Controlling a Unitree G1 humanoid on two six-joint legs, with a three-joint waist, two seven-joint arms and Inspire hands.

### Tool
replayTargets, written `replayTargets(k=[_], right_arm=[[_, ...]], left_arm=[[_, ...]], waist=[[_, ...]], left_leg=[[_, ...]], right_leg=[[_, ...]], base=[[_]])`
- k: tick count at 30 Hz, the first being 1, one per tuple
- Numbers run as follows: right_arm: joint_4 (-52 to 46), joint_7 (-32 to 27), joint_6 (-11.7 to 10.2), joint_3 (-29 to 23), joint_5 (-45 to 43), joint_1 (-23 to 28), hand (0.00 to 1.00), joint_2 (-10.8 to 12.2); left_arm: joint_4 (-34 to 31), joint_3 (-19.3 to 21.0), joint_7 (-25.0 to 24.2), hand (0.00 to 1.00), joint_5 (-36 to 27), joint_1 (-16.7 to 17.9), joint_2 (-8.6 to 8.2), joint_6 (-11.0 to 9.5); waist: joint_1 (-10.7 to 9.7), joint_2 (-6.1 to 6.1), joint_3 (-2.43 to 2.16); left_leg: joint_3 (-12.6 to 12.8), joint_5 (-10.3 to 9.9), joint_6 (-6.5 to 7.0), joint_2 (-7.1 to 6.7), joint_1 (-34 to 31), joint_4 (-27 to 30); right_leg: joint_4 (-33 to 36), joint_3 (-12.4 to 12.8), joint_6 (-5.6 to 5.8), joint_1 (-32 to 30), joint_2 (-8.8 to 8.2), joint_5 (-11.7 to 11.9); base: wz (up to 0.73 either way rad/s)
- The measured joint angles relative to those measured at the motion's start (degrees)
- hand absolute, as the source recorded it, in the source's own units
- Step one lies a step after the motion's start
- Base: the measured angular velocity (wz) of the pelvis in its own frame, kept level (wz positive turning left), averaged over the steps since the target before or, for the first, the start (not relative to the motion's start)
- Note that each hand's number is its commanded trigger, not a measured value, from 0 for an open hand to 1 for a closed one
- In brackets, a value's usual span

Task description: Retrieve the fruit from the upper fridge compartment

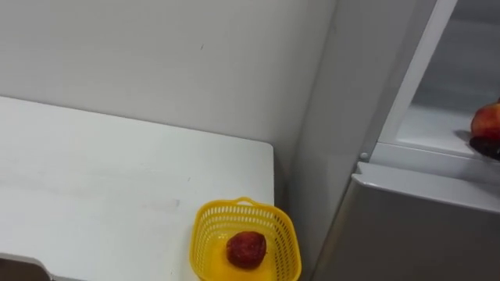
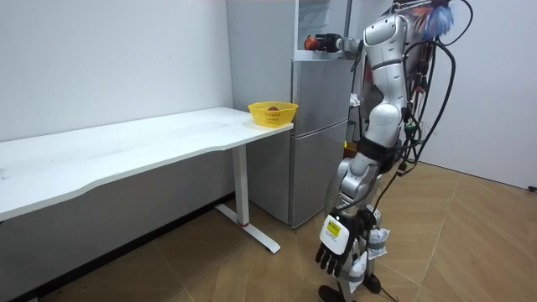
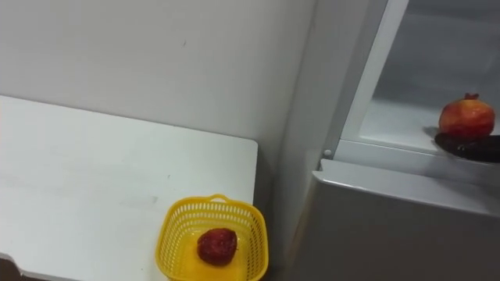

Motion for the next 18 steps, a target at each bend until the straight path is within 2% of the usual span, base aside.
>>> replayTargets(k=[14,18], right_arm=[[0.00,1.28,-0.41,0.39,0.06,-0.44,0.00,0.00],[-0.08,1.66,-0.41,0.79,0.07,-0.64,0.00,0.00]], left_arm=[[0.34,0.00,-0.42,0.00,0.01,-1.08,0.05,-0.02],[0.61,0.00,-0.34,0.00,0.01,-1.05,0.18,0.02]], waist=[[0.12,-0.09,0.12],[0.14,-0.68,0.11]], left_leg=[[0.15,0.13,-0.16,-0.03,-0.08,-0.20],[0.21,0.28,-0.40,0.01,-0.23,-0.47]], right_leg=[[0.01,0.23,-0.19,-0.27,-0.06,-0.12],[-0.01,0.14,-0.36,-0.57,0.29,-0.19]], base=[[0.00],[-0.01]])
